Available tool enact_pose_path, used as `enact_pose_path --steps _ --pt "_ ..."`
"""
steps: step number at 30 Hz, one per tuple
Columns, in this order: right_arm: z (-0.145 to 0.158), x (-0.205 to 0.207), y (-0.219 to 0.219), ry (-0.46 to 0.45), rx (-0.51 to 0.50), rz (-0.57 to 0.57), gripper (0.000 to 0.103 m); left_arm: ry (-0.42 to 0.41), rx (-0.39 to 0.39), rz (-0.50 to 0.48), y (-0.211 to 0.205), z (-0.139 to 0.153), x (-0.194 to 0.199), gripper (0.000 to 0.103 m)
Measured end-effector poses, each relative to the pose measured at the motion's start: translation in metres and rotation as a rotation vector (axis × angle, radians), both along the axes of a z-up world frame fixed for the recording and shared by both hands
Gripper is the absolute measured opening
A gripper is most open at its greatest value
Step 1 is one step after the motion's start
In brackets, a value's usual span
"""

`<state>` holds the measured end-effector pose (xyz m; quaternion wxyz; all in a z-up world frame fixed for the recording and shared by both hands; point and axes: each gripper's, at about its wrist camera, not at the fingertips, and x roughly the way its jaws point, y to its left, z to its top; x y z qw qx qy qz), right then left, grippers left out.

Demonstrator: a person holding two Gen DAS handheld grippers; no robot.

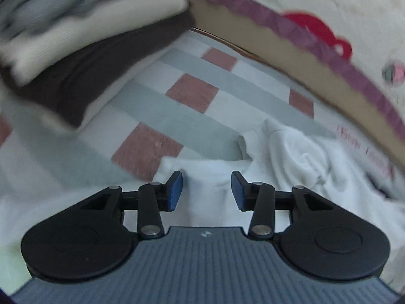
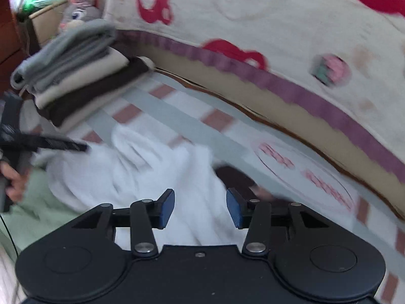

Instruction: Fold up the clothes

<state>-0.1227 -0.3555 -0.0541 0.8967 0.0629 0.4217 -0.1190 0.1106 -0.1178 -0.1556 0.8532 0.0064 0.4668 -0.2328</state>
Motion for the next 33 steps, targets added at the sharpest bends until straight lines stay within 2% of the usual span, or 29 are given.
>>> enact_pose_path --steps 1,4,5,7,9,12,14,15,16,17,18,20,22,25,26,27,28,29,31,33 --pt "0.002 0.02 0.003 0.0 -0.003 0.023 0.055 -0.017 0.025 -0.029 -0.004 -0.004 0.006 0.041" --pt "-0.006 0.08 0.011 0.031 0.039 0.131 0.064 -0.062 -0.001 0.016 0.012 -0.013 0.013 0.043" --pt "-0.016 0.097 0.014 0.047 0.048 0.162 0.064 -0.018 -0.003 0.043 0.022 -0.018 0.015 0.046" --pt "-0.038 0.116 0.021 0.046 -0.032 0.163 0.065 0.067 -0.012 0.095 0.043 -0.028 0.019 0.046" --pt "-0.06 0.126 0.029 0.029 -0.089 0.174 0.066 0.089 -0.067 0.066 0.061 -0.029 0.018 0.047" --pt "-0.08 0.142 0.032 0.027 0.038 0.244 0.065 0.12 -0.09 -0.012 0.071 -0.028 0.022 0.052" --pt "-0.093 0.16 0.035 0.063 0.053 0.23 0.066 0.158 -0.095 -0.058 0.068 -0.028 0.03 0.055" --pt "-0.1 0.165 0.036 0.08 0.051 0.235 0.065 0.164 -0.147 -0.044 0.069 -0.027 0.033 0.056" --pt "-0.107 0.168 0.038 0.105 0.051 0.272 0.027 0.172 -0.199 -0.031 0.07 -0.026 0.036 0.056" --pt "-0.107 0.165 0.04 0.123 0.011 0.306 0.001 0.197 -0.251 -0.026 0.071 -0.029 0.037 0.056" --pt "-0.099 0.159 0.042 0.124 -0.073 0.306 0.005 0.219 -0.297 -0.021 0.071 -0.032 0.038 0.056" --pt "-0.065 0.133 0.032 0.058 -0.186 0.215 0.005 0.203 -0.296 -0.018 0.067 -0.033 0.032 0.056" --pt "-0.029 0.095 0.016 -0.023 -0.274 0.079 0.005 0.125 -0.26 -0.043 0.062 -0.021 0.021 0.056" --pt "0.007 0.017 -0.001 -0.092 -0.398 -0.106 0.005 0.104 -0.486 -0.051 0.07 0.013 0.003 0.058" --pt "0.012 -0.007 -0.006 -0.104 -0.406 -0.166 0.005 0.097 -0.601 -0.049 0.075 0.024 -0.007 0.067" --pt "0.018 -0.031 -0.01 -0.116 -0.414 -0.225 0.005 0.088 -0.651 -0.046 0.078 0.03 -0.016 0.072" --pt "0.023 -0.051 -0.015 -0.131 -0.417 -0.275 0.005 0.075 -0.666 -0.049 0.077 0.034 -0.027 0.077" --pt "0.027 -0.066 -0.021 -0.15 -0.415 -0.311 0.005 0.06 -0.635 -0.067 0.074 0.037 -0.034 0.077" --pt "0.039 -0.088 -0.031 -0.19 -0.398 -0.364 0.005 0.013 -0.459 -0.085 0.058 0.04 -0.048 0.077" --pt "0.051 -0.096 -0.032 -0.223 -0.429 -0.364 0.005 -0.01 -0.387 -0.099 0.047 0.038 -0.055 0.077"
